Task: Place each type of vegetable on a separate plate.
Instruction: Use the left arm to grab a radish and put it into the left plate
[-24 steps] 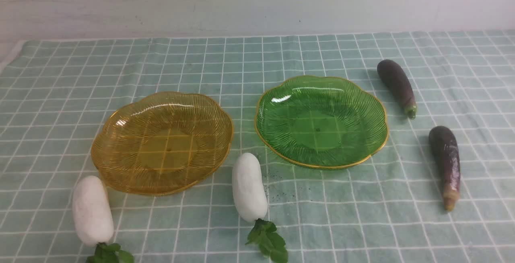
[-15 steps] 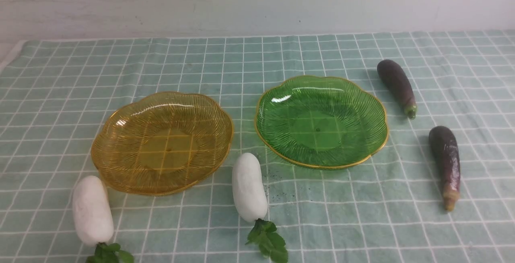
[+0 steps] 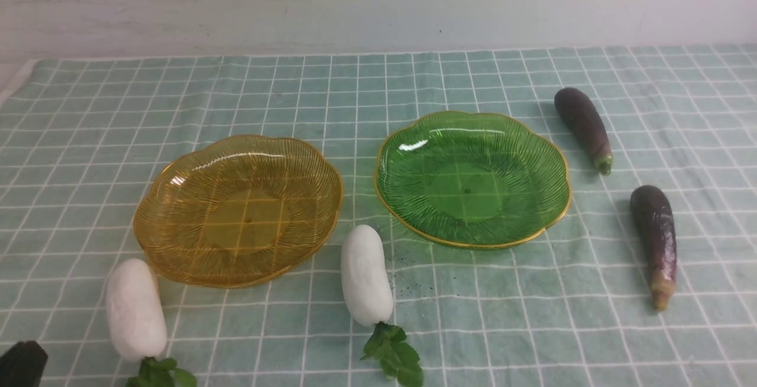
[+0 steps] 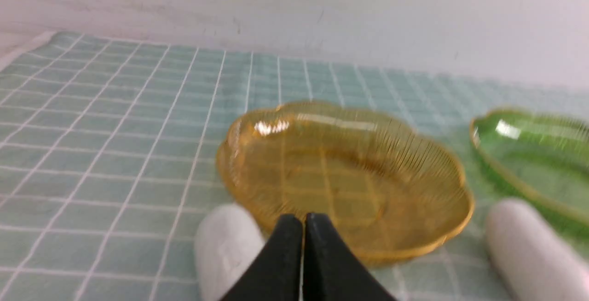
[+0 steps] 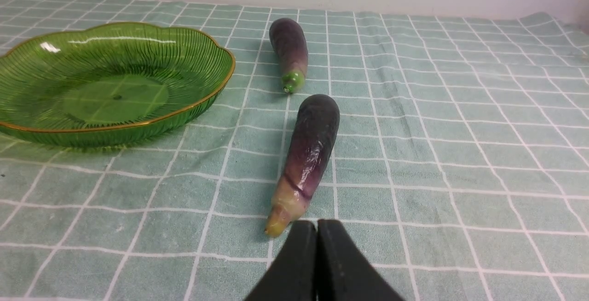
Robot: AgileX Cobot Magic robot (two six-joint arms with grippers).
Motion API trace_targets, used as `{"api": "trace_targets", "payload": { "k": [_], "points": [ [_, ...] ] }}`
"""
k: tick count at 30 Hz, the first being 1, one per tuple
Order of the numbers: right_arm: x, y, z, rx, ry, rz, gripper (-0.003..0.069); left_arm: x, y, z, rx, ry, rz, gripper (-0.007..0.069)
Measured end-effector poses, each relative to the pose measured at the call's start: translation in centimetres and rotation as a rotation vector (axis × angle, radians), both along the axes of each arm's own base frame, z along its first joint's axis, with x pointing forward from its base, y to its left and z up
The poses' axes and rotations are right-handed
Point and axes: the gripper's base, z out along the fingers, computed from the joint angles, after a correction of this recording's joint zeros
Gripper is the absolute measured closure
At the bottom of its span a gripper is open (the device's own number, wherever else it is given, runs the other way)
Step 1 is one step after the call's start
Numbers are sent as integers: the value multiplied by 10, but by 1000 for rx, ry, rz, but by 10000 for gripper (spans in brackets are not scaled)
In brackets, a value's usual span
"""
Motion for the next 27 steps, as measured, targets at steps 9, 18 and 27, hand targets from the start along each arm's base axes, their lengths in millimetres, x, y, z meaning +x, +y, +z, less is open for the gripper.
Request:
{"api": "trace_targets", "payload": {
  "k": [9,18,27],
  "points": [
    [0,0,0,-4,0,0,673,-10,13,50,-317,-479,80,632],
    [2,5,8,412,-97,-14,673,-32,1,165,-214,-395,-44,632],
    [2,2,20,930,-225,-63,673,82,-19,121,13,902,-172,632]
  ]
}}
